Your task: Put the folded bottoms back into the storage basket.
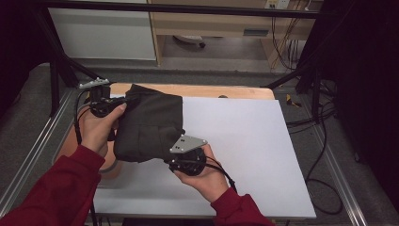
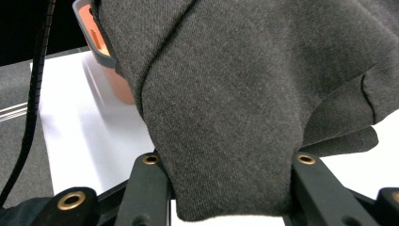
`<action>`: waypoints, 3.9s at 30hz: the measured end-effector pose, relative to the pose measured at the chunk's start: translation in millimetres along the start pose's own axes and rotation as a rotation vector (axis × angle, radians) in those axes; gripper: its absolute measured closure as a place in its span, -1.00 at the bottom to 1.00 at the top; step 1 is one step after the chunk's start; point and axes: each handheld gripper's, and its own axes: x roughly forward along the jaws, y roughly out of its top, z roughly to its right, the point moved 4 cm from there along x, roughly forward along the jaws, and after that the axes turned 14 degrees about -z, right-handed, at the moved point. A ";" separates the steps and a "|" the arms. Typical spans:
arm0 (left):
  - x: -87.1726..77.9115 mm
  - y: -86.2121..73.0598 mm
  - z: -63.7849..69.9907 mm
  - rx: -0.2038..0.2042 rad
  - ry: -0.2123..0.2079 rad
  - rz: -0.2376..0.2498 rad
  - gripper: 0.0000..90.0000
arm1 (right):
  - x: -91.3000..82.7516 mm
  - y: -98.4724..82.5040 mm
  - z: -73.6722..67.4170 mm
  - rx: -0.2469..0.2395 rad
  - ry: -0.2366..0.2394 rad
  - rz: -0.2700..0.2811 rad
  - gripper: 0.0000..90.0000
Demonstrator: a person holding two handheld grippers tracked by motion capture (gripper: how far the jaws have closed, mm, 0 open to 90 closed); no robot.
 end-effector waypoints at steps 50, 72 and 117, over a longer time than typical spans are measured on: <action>-70.5 26.0 -71.7 -0.026 0.139 0.046 0.85 | 43.9 90.8 -21.2 -0.032 0.059 0.024 0.44; -89.9 30.5 -101.7 -0.013 0.211 0.059 0.85 | 71.6 119.9 -30.7 -0.046 0.066 0.036 0.44; -92.9 4.3 -130.5 -0.046 0.230 0.015 0.85 | 99.5 120.4 -55.5 -0.046 0.096 0.002 0.44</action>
